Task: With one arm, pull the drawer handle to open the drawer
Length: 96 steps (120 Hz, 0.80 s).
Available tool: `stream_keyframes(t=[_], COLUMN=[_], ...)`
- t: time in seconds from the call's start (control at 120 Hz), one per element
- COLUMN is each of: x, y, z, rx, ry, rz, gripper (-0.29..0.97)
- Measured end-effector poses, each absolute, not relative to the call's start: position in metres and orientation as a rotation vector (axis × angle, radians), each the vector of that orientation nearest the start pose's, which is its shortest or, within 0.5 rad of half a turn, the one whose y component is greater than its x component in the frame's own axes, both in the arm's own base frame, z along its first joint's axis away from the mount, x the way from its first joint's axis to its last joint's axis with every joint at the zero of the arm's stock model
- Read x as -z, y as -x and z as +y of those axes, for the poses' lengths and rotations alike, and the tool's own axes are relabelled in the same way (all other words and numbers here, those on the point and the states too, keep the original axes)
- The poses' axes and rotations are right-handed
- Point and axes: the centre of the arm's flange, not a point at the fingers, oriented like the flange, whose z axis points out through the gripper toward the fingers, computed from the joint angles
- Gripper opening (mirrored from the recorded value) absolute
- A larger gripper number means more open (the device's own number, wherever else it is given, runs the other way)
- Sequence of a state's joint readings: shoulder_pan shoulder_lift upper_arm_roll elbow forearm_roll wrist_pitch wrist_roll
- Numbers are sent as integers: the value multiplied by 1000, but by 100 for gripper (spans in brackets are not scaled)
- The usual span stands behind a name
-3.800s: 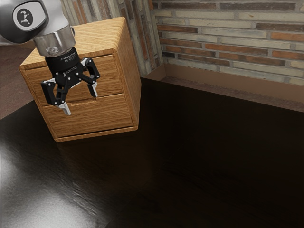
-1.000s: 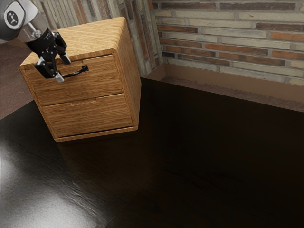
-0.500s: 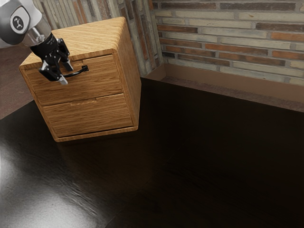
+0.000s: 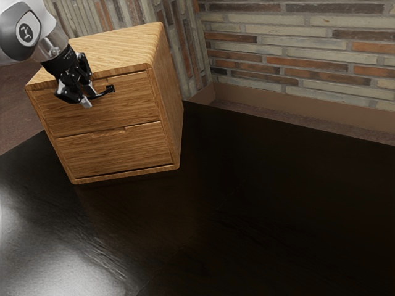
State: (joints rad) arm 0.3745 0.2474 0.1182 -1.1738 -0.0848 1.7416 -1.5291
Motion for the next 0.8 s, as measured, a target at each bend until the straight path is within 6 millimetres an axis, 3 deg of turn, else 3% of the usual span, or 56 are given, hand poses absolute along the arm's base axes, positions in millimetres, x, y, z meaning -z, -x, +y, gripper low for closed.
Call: stream_keyframes(t=[0.283, 0.475, 0.8], x=[-687, -678, -687], y=[-571, -570, -559], z=[286, 287, 284], rx=[-366, -339, -329], ry=[-1561, -1569, -1573], rz=[2460, 2472, 2474], gripper=[9, 7, 6])
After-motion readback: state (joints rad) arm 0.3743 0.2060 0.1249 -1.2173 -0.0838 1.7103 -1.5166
